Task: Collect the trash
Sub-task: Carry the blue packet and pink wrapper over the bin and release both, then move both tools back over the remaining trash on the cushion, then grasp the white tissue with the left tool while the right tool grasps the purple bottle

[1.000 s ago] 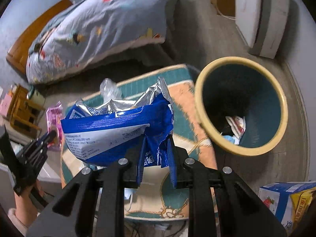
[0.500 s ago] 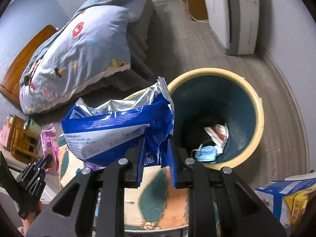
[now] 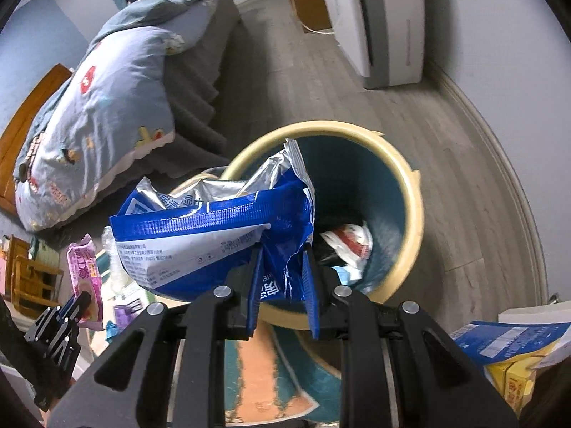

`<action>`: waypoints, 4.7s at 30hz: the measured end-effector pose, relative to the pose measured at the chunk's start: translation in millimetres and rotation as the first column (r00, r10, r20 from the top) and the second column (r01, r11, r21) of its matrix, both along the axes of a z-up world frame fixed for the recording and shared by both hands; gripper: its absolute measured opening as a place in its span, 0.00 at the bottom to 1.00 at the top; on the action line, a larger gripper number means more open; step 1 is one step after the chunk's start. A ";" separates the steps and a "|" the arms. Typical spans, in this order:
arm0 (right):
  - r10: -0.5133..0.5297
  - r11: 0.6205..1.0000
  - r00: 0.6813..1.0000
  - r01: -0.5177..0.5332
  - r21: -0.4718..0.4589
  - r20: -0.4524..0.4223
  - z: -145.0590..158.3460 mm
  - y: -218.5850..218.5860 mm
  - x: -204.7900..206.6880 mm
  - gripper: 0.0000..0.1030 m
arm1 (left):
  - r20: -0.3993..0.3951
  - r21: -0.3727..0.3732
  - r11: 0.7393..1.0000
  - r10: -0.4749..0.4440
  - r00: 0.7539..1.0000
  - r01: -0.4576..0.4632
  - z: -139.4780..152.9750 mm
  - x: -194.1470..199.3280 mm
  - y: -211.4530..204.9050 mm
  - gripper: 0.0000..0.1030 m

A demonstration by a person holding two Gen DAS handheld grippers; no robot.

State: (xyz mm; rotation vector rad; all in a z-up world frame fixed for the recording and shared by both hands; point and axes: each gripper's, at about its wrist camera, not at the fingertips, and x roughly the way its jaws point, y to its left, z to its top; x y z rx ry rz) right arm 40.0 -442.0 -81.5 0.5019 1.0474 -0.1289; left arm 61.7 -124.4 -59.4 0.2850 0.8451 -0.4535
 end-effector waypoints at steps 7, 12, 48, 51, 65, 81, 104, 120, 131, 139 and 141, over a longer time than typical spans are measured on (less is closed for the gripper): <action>-0.057 0.998 0.997 0.055 -0.034 -0.052 -18.0 -27.0 -3.6 0.20 | -0.034 0.001 0.998 -0.068 0.997 0.068 -12.1 4.0 -46.5 0.11; -0.113 0.993 0.990 0.110 -0.047 -0.080 -28.7 -50.0 -7.9 0.20 | -0.062 0.000 0.993 -0.120 0.991 0.120 -24.8 6.0 -78.9 0.11; -0.130 0.983 0.991 0.125 -0.138 -0.026 4.7 -29.2 -3.8 0.94 | -0.022 -0.047 0.999 -0.010 1.000 0.009 1.8 10.9 -71.3 0.93; -0.088 0.988 0.996 0.087 -0.129 -0.003 15.4 -8.4 -3.2 0.94 | -0.019 -0.047 0.999 -0.001 1.000 0.000 25.1 4.9 -45.8 0.94; 0.241 0.953 0.969 -0.227 -0.201 0.049 35.8 121.4 11.6 0.94 | 0.004 -0.036 0.973 0.228 0.974 -0.228 58.6 -21.4 95.9 0.95; 0.445 0.880 0.893 -0.449 -0.156 -0.059 -2.7 250.1 36.7 0.95 | -0.044 0.003 0.947 0.321 0.946 -0.321 26.8 -4.6 185.8 0.95; 0.412 0.894 0.897 -0.432 -0.120 -0.160 -54.0 313.2 48.0 0.94 | -0.235 0.160 0.959 0.268 0.934 -0.235 -57.7 -10.8 211.1 0.95; 0.437 0.894 0.878 -0.448 -0.015 -0.198 -69.1 318.4 48.6 0.65 | -0.362 0.217 0.971 0.175 0.916 -0.100 -108.9 -17.6 184.9 0.70; 0.508 0.856 0.831 -0.517 0.022 -0.226 -77.8 329.5 47.8 0.39 | -0.415 0.190 0.981 0.124 0.902 -0.047 -116.4 -19.4 178.6 0.46; 0.490 0.869 0.856 -0.495 0.008 -0.163 -54.2 315.3 44.7 0.35 | -0.353 0.161 0.983 0.143 0.925 -0.090 -92.6 -16.4 183.8 0.12; 0.481 0.875 0.866 -0.485 0.004 -0.134 -44.9 311.0 44.1 0.34 | -0.311 0.132 0.984 0.154 0.938 -0.118 -78.1 -16.0 184.4 0.12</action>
